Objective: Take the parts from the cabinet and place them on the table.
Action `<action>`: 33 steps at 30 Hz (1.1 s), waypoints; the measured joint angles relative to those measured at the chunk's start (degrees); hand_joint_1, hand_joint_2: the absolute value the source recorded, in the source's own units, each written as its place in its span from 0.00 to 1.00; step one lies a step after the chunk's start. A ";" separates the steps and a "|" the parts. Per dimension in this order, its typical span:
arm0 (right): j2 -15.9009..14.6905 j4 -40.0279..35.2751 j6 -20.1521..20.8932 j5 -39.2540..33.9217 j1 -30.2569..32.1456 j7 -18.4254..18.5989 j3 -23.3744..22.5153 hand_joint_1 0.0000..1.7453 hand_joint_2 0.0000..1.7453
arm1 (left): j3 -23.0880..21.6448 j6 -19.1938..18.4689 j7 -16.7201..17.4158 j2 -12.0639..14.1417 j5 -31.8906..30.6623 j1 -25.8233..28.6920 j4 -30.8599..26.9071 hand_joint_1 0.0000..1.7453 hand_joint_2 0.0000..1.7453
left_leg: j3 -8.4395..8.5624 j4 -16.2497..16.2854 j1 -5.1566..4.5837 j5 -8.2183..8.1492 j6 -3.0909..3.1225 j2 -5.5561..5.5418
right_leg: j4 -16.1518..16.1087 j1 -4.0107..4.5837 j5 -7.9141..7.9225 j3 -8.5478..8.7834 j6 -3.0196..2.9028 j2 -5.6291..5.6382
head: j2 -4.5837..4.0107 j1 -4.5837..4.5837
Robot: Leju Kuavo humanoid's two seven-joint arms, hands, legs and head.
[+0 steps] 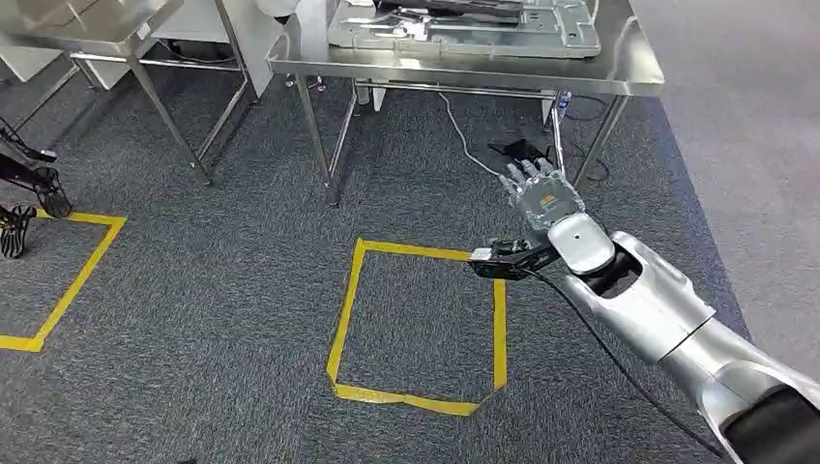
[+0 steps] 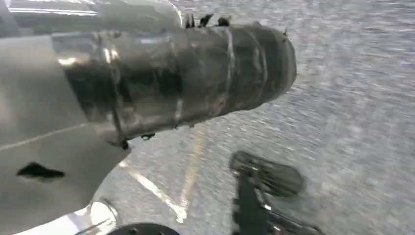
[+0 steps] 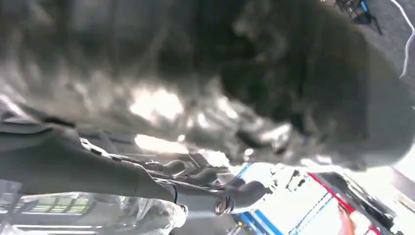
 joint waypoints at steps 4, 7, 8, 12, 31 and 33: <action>-0.22 0.02 0.02 0.00 0.21 0.00 0.00 0.00 0.00 | 0.00 0.00 0.00 -0.09 0.00 0.27 0.00 0.00 0.00 | -2.99 0.29 0.20 2.00 0.45 0.03 | 15.60 -0.75 -10.23 -5.14 1.36 -0.02 | 0.00 0.35; -0.22 0.02 0.02 0.00 0.49 0.00 0.00 0.00 0.00 | 0.00 0.00 0.00 -0.22 0.00 0.43 0.00 0.00 0.00 | -4.98 1.12 0.54 2.86 -0.14 0.04 | 12.73 -1.41 -6.87 -1.07 2.14 -0.09 | 0.00 0.33; -0.22 0.02 0.02 0.00 0.39 0.00 0.00 0.00 0.00 | 0.00 -0.02 0.00 -0.24 0.00 0.44 0.00 0.00 0.00 | -5.56 1.72 0.73 2.99 -0.38 0.03 | 7.36 -1.59 -5.37 2.65 2.32 -0.13 | 0.00 0.31; -0.35 -0.09 0.00 0.00 0.20 0.02 -0.02 0.00 0.00 | 0.00 0.00 -0.02 -0.24 0.00 0.46 0.00 0.00 0.00 | -6.97 3.53 0.57 3.23 -1.72 -0.04 | 0.57 -1.20 -6.05 6.38 0.81 0.24 | 0.00 0.47; -0.35 -0.17 0.00 0.00 0.10 0.00 -0.04 0.00 0.00 | 0.02 0.00 -0.02 -0.24 0.00 0.59 0.00 0.00 0.00 | -3.32 2.25 1.17 0.76 -0.99 -0.16 | 1.40 -1.15 -3.78 2.63 1.04 0.18 | 0.00 0.09; -0.46 -0.17 0.02 0.00 0.09 0.02 -0.04 0.00 0.00 | 0.00 0.00 -0.02 -0.24 0.00 0.67 0.00 0.00 0.00 | -3.73 2.23 1.07 1.03 -0.41 -0.18 | 9.02 -1.00 -8.66 -0.55 1.12 0.21 | 0.00 0.37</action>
